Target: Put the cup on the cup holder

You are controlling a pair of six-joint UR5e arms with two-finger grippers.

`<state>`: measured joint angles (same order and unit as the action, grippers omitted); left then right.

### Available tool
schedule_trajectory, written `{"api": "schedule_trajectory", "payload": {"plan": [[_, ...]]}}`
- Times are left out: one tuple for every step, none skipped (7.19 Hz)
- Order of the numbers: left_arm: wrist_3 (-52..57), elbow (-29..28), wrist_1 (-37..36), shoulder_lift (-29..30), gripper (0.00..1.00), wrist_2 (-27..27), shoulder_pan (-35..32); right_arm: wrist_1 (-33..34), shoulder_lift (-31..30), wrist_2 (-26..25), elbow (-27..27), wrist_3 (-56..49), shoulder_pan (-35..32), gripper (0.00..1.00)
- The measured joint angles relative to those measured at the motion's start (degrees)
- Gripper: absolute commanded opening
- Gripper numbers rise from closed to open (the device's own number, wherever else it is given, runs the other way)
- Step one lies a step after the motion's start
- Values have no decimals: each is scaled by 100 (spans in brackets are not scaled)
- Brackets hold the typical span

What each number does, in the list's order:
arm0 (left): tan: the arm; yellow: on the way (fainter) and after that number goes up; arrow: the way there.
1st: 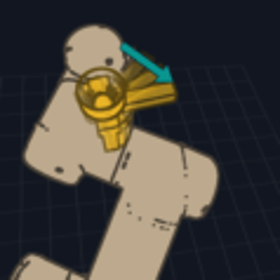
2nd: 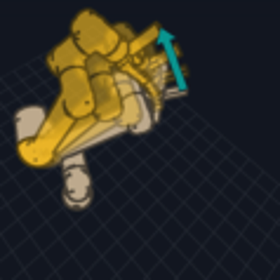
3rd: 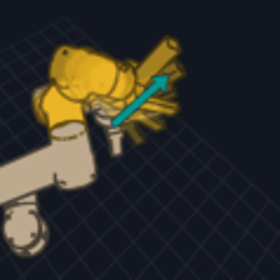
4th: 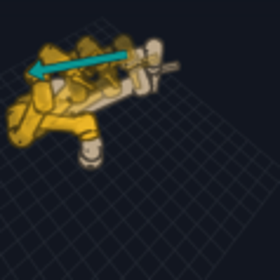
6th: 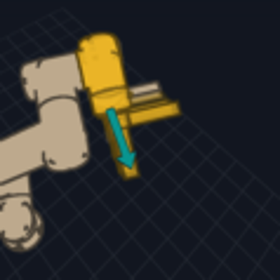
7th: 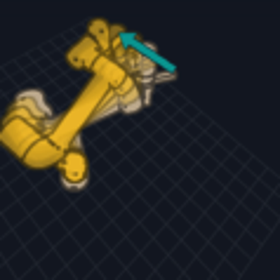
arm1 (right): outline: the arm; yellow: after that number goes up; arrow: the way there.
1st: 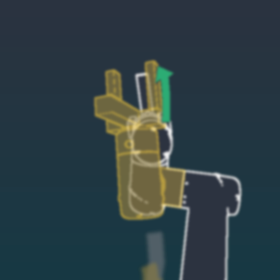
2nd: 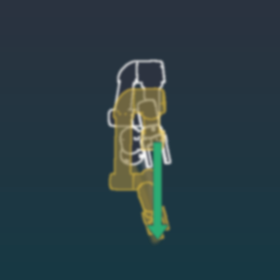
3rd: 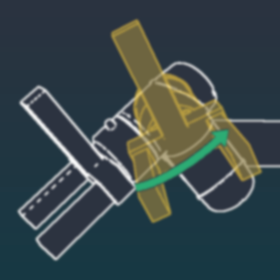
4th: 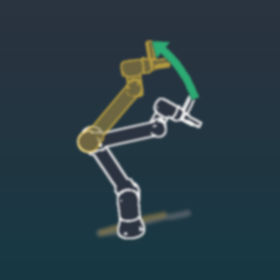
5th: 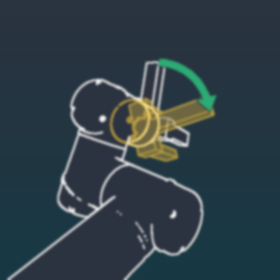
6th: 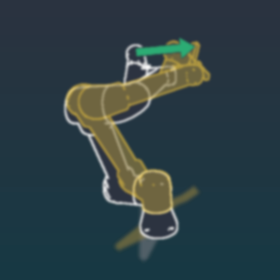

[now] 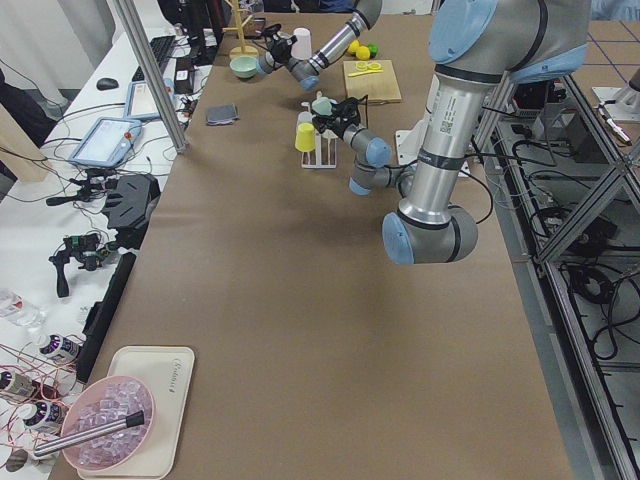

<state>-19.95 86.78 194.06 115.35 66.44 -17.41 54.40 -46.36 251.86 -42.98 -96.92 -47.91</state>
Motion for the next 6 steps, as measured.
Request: {"api": "schedule_trajectory", "payload": {"plan": [[0, -8, -3, 19, 0, -1, 25, 15, 63, -3, 68, -50, 43, 2], [0, -21, -4, 24, 0, -9, 74, 86, 160, -7, 123, -85, 59, 2], [0, -39, -2, 24, 0, -23, 128, 224, 248, -18, 147, -119, 60, 2], [0, -54, -3, 23, 0, -38, 178, 376, 307, -38, 157, -142, 62, 2], [0, -72, -5, 24, 0, -47, 210, 502, 343, -58, 180, -165, 61, 2], [0, -89, -2, 28, 0, -50, 228, 628, 381, -92, 216, -209, 59, 2]]}}
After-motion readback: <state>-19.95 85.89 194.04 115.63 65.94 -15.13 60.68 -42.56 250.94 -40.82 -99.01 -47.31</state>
